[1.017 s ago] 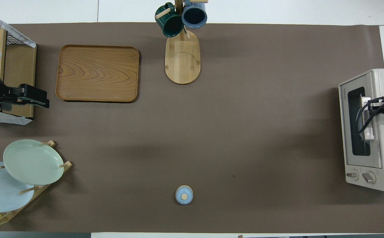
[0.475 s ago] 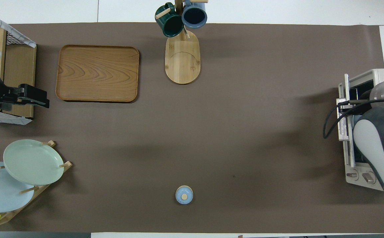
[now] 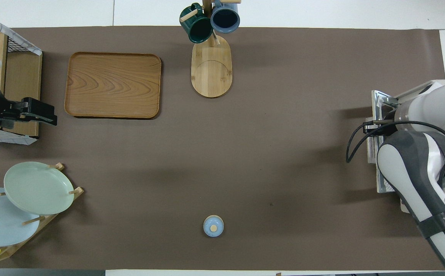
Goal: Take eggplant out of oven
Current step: 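Pull the toaster oven door open with the right gripper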
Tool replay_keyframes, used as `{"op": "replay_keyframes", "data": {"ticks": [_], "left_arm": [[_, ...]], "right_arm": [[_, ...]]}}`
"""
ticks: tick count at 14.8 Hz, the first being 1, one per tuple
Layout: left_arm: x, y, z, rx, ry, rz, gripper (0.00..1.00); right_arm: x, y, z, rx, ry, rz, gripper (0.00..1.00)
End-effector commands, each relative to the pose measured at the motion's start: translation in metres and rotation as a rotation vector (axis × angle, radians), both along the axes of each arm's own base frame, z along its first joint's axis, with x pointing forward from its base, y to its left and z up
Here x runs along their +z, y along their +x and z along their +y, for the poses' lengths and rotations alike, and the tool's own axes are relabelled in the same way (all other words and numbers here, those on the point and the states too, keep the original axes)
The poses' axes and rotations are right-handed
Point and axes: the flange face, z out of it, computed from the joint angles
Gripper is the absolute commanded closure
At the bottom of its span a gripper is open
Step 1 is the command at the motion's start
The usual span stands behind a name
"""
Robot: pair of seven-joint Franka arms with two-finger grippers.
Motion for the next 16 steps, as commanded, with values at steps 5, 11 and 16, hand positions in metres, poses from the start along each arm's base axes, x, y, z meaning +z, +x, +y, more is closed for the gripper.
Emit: {"op": "replay_keyframes", "data": {"ticks": [5, 11, 16], "left_arm": [[0.000, -0.002, 0.000, 0.011, -0.004, 0.009, 0.00], [0.000, -0.002, 0.000, 0.009, -0.004, 0.009, 0.00], [0.000, -0.002, 0.000, 0.009, -0.004, 0.007, 0.00]], "right_arm": [[-0.047, -0.012, -0.016, -0.035, -0.014, -0.014, 1.00], [-0.087, -0.007, -0.015, -0.066, 0.010, -0.006, 1.00], [-0.102, -0.005, -0.016, -0.068, 0.005, 0.003, 1.00]]}}
